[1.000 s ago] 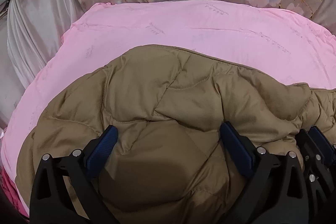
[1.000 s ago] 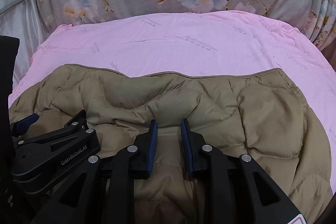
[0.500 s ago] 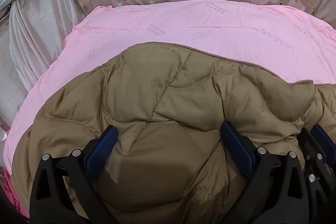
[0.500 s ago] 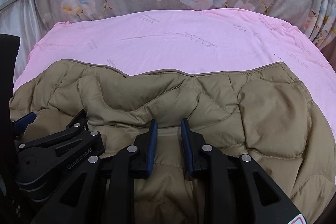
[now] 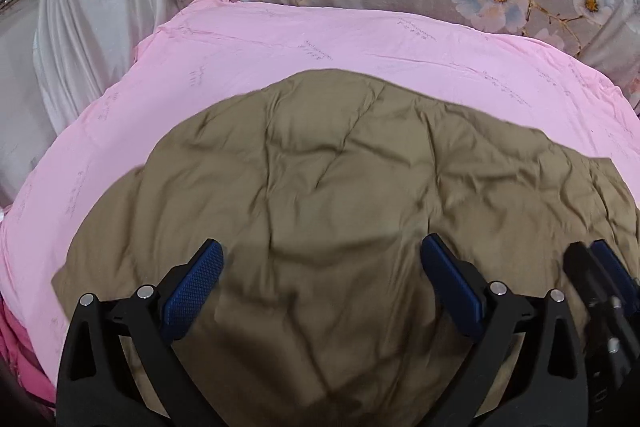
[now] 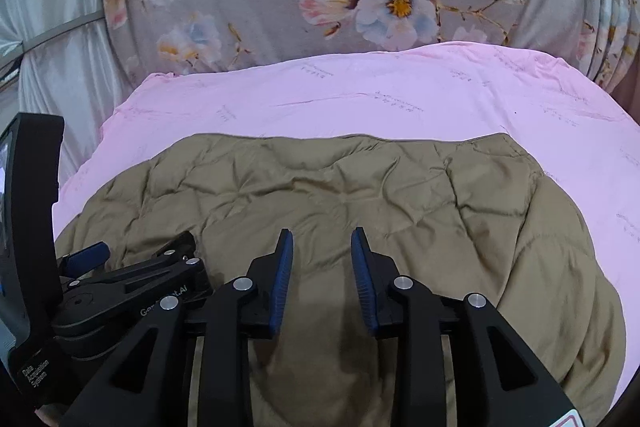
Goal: Fold large clothes
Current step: 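Press and smooth the folded jacket flat with both grippers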
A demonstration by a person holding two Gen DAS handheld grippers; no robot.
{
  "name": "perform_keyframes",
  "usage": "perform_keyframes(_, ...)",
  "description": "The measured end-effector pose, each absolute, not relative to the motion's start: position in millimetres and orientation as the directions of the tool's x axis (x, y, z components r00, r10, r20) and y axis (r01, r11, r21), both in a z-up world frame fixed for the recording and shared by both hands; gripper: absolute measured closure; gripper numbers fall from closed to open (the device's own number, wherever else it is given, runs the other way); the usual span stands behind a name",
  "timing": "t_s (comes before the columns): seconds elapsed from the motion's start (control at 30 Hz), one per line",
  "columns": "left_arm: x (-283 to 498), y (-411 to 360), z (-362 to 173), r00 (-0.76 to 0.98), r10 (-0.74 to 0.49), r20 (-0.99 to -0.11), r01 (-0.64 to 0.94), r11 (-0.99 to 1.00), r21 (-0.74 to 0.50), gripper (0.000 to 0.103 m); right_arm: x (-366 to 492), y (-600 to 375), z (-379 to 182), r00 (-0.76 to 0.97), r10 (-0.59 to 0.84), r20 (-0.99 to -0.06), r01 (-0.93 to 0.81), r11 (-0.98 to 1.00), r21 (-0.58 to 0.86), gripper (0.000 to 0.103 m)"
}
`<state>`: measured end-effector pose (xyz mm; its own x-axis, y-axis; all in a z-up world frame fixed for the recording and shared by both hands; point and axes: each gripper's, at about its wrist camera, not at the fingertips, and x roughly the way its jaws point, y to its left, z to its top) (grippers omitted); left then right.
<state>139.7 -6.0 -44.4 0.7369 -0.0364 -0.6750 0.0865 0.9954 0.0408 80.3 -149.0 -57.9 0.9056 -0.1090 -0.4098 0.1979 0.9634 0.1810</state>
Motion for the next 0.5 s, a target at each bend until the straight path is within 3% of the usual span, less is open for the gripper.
perform_keyframes(0.5, 126, 0, -67, 0.766, 0.0, -0.643, 0.052, 0.997, 0.061, 0.005, 82, -140, -90, 0.881, -0.106, -0.461, 0.214, 0.959, 0.188, 0.072)
